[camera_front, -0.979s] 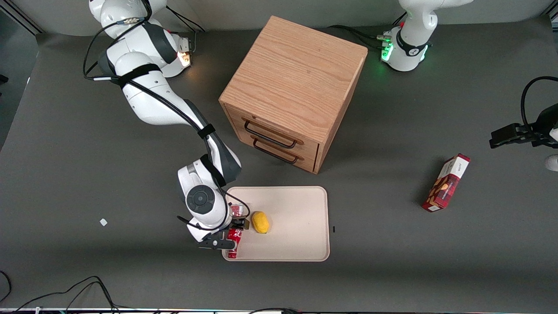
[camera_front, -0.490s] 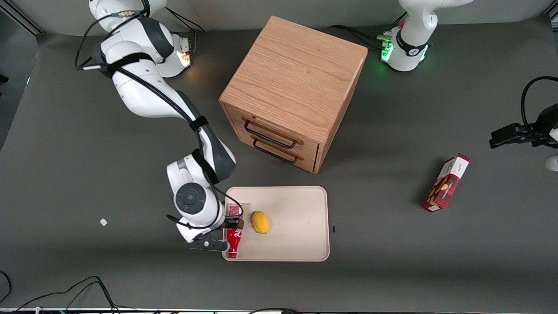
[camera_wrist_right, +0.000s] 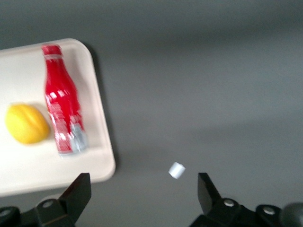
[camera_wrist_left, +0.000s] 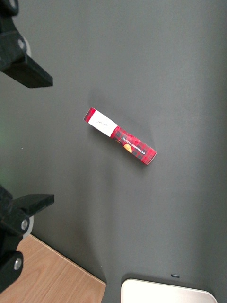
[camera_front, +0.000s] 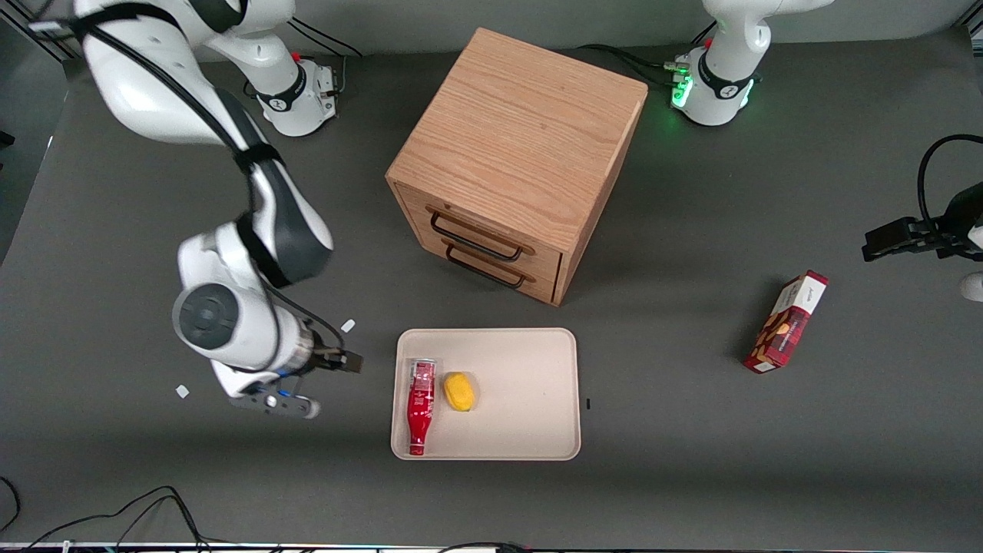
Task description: Place coke bottle on tray
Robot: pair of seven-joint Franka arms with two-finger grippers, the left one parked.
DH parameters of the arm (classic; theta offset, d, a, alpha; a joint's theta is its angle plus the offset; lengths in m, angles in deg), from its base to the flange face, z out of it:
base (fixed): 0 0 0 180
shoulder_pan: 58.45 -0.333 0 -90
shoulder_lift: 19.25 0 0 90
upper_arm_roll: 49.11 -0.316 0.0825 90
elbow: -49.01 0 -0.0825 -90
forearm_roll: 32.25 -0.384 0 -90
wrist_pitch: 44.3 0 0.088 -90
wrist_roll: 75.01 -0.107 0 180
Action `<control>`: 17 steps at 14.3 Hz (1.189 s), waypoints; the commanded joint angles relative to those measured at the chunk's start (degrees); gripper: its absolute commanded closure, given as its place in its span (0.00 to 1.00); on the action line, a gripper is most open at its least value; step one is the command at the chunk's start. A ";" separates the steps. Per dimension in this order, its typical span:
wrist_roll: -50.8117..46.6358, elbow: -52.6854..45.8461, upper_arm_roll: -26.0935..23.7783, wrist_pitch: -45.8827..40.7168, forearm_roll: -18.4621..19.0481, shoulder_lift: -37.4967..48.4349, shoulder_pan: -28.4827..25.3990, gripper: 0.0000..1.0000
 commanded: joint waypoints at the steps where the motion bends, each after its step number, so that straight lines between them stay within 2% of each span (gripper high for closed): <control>1: 5.05 14.48 -7.57 0.32 -1.26 12.05 11.46 0.00; 5: 12.25 23.54 -18.03 -2.57 -1.35 22.07 27.36 0.00; 6: 13.49 24.86 -19.71 -3.54 -1.35 23.93 29.58 0.00; 7: 14.98 25.74 -19.47 -5.12 -1.35 25.95 29.52 0.00; 8: 15.78 26.28 -17.29 -5.91 -1.52 27.45 27.77 0.00; 9: 15.79 26.98 -12.22 -6.44 -2.39 29.11 23.06 0.00; 10: 16.40 27.24 -6.25 -6.80 -5.01 30.78 17.96 0.00; 11: 18.14 28.03 -2.36 -6.98 -7.13 32.37 15.30 0.00; 13: 20.44 30.49 -0.57 -7.07 -7.76 35.88 14.14 0.00; 14: 20.62 31.63 2.57 -6.98 -7.85 37.64 10.04 0.00; 16: 20.71 31.91 15.02 -7.24 -9.16 39.76 0.02 0.00; 17: 21.67 31.73 16.90 -7.33 -11.08 40.81 -1.23 0.00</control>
